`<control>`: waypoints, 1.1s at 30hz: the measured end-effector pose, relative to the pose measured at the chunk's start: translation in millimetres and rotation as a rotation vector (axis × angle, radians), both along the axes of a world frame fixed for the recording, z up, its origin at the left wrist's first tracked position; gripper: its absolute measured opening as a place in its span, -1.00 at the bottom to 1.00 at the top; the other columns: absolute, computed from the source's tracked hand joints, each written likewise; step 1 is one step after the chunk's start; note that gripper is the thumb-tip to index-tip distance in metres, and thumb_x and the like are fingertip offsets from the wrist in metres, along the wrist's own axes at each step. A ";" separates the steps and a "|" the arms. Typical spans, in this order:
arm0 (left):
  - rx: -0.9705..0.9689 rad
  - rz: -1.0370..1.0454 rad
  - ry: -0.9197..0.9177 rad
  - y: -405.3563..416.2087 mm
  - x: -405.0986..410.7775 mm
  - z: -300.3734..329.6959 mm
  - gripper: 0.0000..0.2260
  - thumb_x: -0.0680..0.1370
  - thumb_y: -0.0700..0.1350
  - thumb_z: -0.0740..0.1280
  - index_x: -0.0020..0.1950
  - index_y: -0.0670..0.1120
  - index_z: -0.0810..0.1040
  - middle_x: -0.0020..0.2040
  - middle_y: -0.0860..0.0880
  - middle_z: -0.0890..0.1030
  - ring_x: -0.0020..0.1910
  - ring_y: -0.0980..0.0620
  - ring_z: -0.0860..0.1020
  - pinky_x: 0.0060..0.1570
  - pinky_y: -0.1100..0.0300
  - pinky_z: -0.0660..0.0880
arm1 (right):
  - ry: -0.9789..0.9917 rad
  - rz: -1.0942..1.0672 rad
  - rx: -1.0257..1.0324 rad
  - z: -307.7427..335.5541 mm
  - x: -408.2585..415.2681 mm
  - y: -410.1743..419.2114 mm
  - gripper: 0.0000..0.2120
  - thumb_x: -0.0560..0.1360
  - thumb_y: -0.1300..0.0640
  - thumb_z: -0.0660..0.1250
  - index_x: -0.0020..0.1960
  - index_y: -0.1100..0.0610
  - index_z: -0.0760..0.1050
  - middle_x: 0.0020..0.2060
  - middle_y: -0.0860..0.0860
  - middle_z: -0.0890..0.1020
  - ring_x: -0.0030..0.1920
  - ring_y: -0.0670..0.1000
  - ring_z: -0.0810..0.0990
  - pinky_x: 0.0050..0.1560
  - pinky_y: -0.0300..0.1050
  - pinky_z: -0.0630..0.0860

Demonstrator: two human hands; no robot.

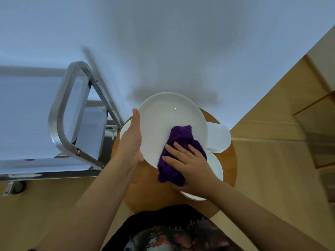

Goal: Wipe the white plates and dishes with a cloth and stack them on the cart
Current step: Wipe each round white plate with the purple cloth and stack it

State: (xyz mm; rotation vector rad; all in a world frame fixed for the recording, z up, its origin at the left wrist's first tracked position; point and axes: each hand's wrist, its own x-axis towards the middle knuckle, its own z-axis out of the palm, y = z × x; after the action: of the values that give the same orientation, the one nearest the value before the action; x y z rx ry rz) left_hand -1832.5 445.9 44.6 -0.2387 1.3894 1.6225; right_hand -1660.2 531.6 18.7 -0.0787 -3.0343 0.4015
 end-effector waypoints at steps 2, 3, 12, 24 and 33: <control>0.023 -0.033 0.012 -1.3 -8.8 2.5 -0.27 0.34 0.45 0.12 0.37 0.04 0.41 0.24 -0.15 0.56 0.20 -0.24 0.52 0.20 -0.26 0.43 | 0.020 0.023 0.101 3.6 4.1 15.2 -0.39 0.16 0.04 0.62 0.18 0.09 0.57 0.21 0.09 0.57 0.23 0.16 0.53 0.19 0.19 0.43; 0.017 -0.032 0.017 -0.9 -12.6 4.1 -0.32 0.41 0.43 0.10 0.37 0.04 0.41 0.24 -0.14 0.56 0.19 -0.23 0.53 0.19 -0.25 0.44 | 0.060 0.023 0.126 6.9 3.8 19.6 -0.42 0.12 0.09 0.64 0.12 0.11 0.61 0.14 0.09 0.62 0.16 0.16 0.58 0.13 0.15 0.48; 0.067 -0.213 -0.107 -12.9 -36.8 20.7 -0.28 0.31 0.52 0.13 0.14 -0.01 0.60 0.23 -0.15 0.56 0.24 -0.25 0.47 0.15 -0.34 0.33 | 0.250 -0.539 -0.999 67.1 -8.4 14.4 -0.59 0.27 0.25 0.55 -0.06 -0.11 0.47 -0.23 -0.27 0.62 -0.13 -0.17 0.60 -0.28 -0.27 0.58; -0.176 0.287 0.070 -0.8 -11.7 -10.8 -0.65 0.52 0.23 0.25 0.01 -0.03 0.58 -0.21 -0.02 0.68 -0.14 -0.04 0.61 -0.29 0.10 0.54 | 0.231 -0.903 -1.672 39.3 8.9 45.6 -0.58 0.23 0.18 0.52 0.06 0.03 0.55 -0.03 0.12 0.66 0.01 0.19 0.63 -0.15 0.08 0.61; -0.343 0.040 0.912 6.7 -19.1 25.9 -0.51 0.56 0.17 0.18 -0.48 -0.05 0.19 -0.51 0.02 0.24 -0.45 0.01 0.26 -0.38 0.13 0.25 | 0.555 -0.177 -0.340 72.2 -31.7 45.7 -0.29 0.31 -0.03 0.47 0.40 -0.06 0.29 0.44 -0.04 0.27 0.45 0.07 0.23 0.40 0.03 0.22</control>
State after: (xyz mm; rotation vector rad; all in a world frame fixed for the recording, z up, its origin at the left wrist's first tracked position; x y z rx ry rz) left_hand -1851.6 452.6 70.5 0.3325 2.3607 1.5723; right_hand -1691.9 577.3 90.9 -0.2139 -2.3705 0.7708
